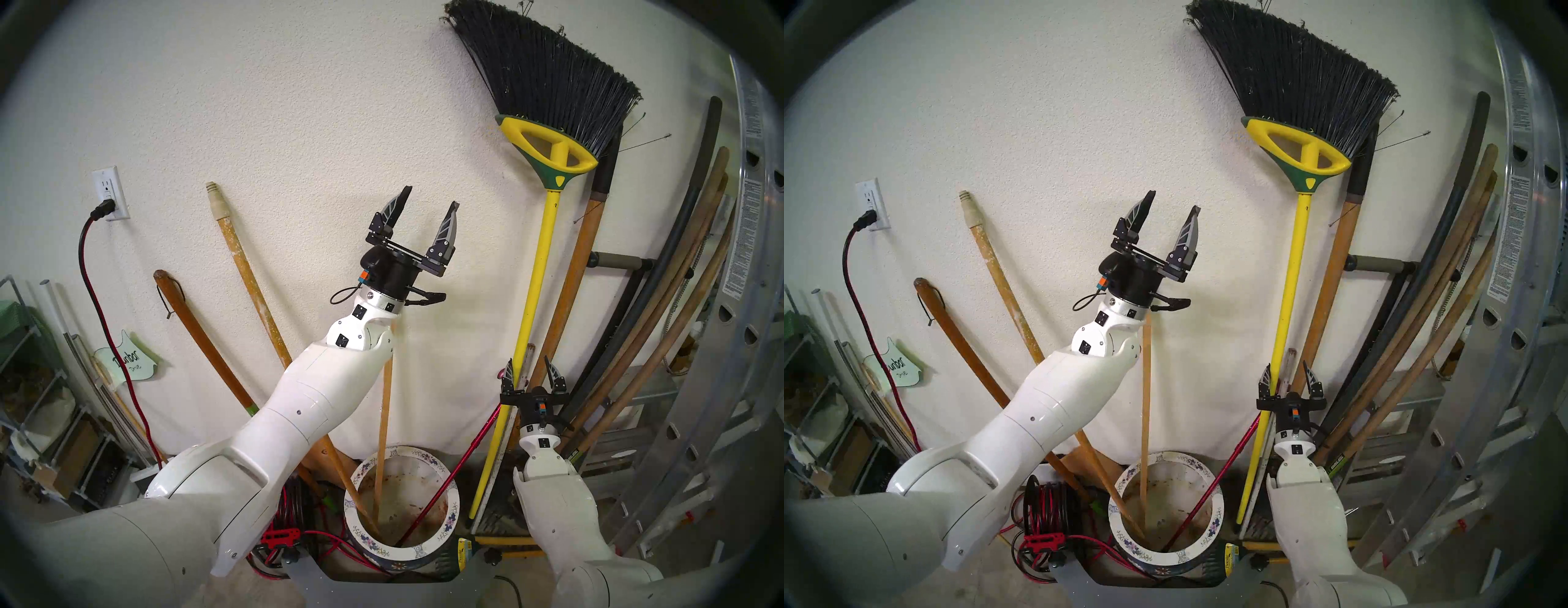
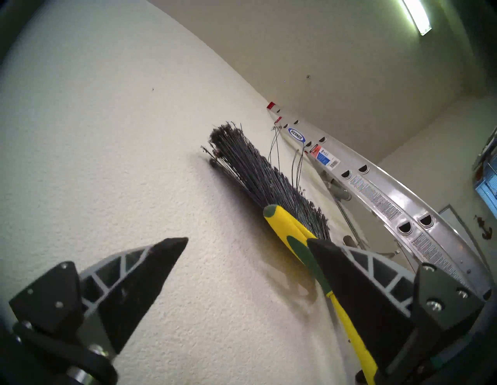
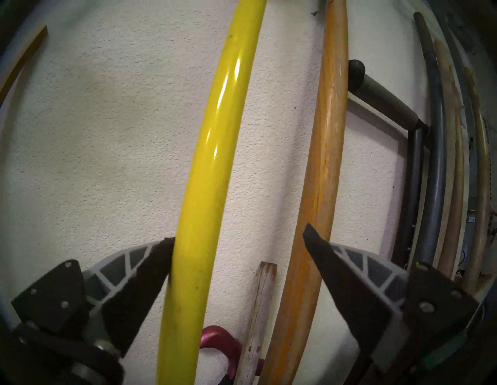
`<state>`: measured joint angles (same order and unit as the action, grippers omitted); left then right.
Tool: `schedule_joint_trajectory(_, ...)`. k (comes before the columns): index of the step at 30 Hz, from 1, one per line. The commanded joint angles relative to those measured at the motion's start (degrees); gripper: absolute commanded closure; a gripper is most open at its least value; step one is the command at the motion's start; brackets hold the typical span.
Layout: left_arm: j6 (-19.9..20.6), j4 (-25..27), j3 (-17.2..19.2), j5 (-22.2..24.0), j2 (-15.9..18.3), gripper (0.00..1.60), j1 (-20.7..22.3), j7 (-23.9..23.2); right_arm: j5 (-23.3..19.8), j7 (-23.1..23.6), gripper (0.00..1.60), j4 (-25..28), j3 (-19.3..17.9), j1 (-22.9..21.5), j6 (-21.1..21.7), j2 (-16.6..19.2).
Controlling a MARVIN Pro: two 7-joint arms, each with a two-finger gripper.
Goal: Take wooden sticks or brooms out of the pot
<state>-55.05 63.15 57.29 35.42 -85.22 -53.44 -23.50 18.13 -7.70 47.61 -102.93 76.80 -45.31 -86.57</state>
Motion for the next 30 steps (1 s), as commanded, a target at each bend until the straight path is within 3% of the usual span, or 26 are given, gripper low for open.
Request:
schedule_joint_trajectory(1,0.0,7.2,1.6,-1.1,1.9,0.00,-5.4,-0.4,0.0,-0.4,0.00,2.5,-0.1,1.6,-2.9,-0.1)
schedule_joint_trajectory(7,0.0,12.9,3.1,-2.5,2.8,0.00,-9.7,-0.8,0.4,-0.6,0.00,3.7,-0.6,3.2,-4.5,-0.1)
schedule_joint_trajectory(8,0.0,13.9,3.4,-2.7,3.0,0.00,-10.5,-0.8,0.4,-0.6,0.07,3.8,-0.6,3.5,-4.8,-0.2)
schedule_joint_trajectory(9,0.0,15.0,3.7,-3.0,3.1,0.00,-11.3,-0.9,0.5,-0.6,0.73,4.0,-0.6,3.8,-5.1,-0.3)
schedule_joint_trajectory(10,0.0,15.3,3.9,-3.2,3.2,0.00,-11.7,-0.9,0.5,-0.5,1.59,4.1,-0.6,4.0,-5.4,-0.3)
schedule_joint_trajectory(22,0.0,27.5,8.0,-6.9,4.2,0.00,-21.2,-0.3,1.1,-0.2,1.60,6.6,0.0,5.5,-8.3,-0.6)
schedule_joint_trajectory(30,0.0,34.6,10.4,-10.5,4.5,0.00,-26.5,2.4,2.4,1.3,1.60,6.0,1.2,4.4,-7.9,0.1)
